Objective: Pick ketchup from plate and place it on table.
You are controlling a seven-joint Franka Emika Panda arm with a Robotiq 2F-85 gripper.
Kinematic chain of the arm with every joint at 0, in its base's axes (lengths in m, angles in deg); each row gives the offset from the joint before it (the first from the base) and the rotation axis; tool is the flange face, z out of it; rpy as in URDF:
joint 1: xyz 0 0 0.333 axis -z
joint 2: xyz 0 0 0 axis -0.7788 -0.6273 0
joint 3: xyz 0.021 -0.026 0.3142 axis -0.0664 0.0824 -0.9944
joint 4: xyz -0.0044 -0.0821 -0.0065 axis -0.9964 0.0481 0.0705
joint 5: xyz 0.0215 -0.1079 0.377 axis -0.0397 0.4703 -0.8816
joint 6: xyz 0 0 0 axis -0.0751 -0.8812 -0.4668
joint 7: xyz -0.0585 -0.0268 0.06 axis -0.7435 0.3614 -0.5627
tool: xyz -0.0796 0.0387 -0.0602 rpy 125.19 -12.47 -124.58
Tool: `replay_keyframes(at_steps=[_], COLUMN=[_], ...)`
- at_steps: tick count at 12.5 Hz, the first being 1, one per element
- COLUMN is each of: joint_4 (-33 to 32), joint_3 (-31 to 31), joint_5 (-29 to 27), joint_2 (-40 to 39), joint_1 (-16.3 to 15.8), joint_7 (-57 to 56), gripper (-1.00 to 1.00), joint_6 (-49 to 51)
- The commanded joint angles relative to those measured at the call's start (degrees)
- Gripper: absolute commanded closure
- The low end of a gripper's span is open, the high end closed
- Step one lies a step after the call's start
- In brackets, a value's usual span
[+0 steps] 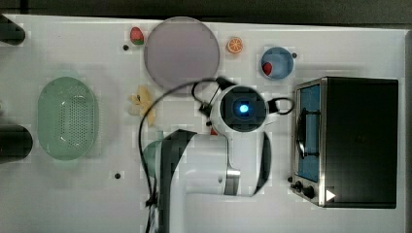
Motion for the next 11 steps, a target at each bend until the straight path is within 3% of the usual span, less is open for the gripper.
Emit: replay_keyframes(at_steps=[1, 3, 7, 11], joint_4=[8.83, 13.84, 21.92, 24.06], joint_3=[0.16, 0.08, 0.09, 0.03], joint_5=[-0.30, -0.30, -0.33, -0.35], joint_2=[6.53, 8.35, 8.76, 8.51], joint_1=[-0.48, -0.49, -0.53, -0.55], joint_7=[15.43, 20.98, 21.18, 21.17], gripper=[-1.00, -1.00, -1.00, -1.00], joint_6=[9.67, 19.43, 34.52, 34.54])
